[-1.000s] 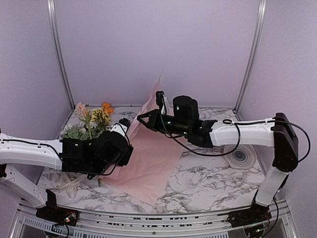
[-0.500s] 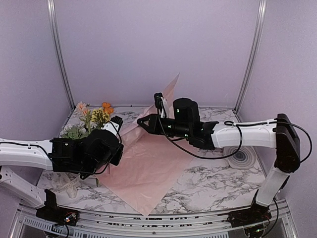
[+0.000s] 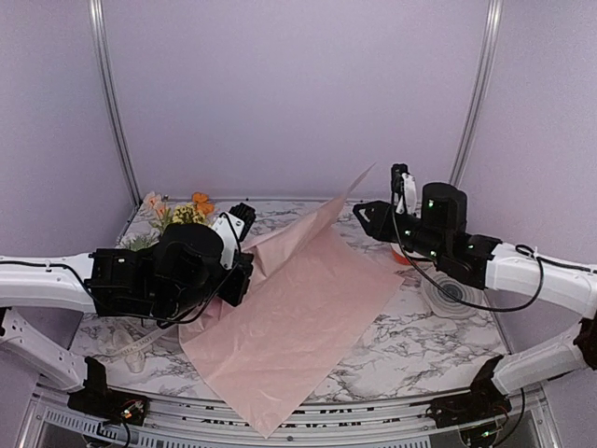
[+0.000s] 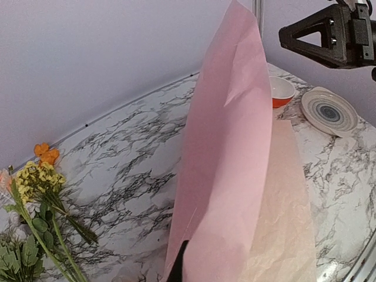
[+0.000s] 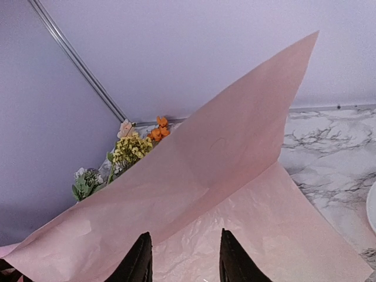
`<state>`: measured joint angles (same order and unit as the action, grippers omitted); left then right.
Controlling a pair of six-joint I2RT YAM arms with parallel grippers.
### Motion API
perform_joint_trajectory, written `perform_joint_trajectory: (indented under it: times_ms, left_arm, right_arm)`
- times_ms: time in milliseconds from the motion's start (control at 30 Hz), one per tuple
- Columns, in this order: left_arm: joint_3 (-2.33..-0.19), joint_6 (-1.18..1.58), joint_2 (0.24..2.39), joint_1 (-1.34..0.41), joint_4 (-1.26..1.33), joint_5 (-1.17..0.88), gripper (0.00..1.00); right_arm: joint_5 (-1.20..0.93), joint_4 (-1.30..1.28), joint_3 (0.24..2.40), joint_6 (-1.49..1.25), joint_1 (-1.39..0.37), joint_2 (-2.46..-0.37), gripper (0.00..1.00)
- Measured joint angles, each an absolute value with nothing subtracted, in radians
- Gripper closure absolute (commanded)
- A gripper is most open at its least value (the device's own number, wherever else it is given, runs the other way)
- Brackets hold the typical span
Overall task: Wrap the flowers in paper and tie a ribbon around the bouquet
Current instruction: Flatten out the folded wrapping paper at the center of the board.
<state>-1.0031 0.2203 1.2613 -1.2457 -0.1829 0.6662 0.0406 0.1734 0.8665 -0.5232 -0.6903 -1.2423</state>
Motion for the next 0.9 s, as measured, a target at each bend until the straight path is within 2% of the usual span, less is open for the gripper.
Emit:
perform_joint_trajectory:
  times_ms: [233, 400, 500, 733, 900]
  left_arm:
    - [-1.153, 0.179, 1.32, -1.316, -0.121, 0.549, 1.0]
    - [-1.195, 0.229, 1.314, -1.296, -0.079, 0.55, 1.0]
    - [-1.169, 0.325, 1.278, -1.233, -0.077, 0.554, 1.0]
    - [-0.878, 0.537, 1.134, -0.985, -0.084, 0.505, 1.0]
    - [-0.791, 0.55, 1.162, -0.792, -0.093, 0.33, 1.0]
  right_arm:
    - [0.119, 0.071, 0.746, -0.421, -0.602, -0.945, 0.58]
    - [0.168, 0.014, 0.722, -0.353, -0.588, -0.846, 0.54]
    - [0.146, 0.005, 0.722, -0.312, -0.587, -0.859, 0.53]
    - [0.051, -0.004, 0.73, -0.276, -0.586, -1.052, 0.53]
    - [-0.015, 0.023, 0.721, -0.303, -0.585, -1.177, 0.54]
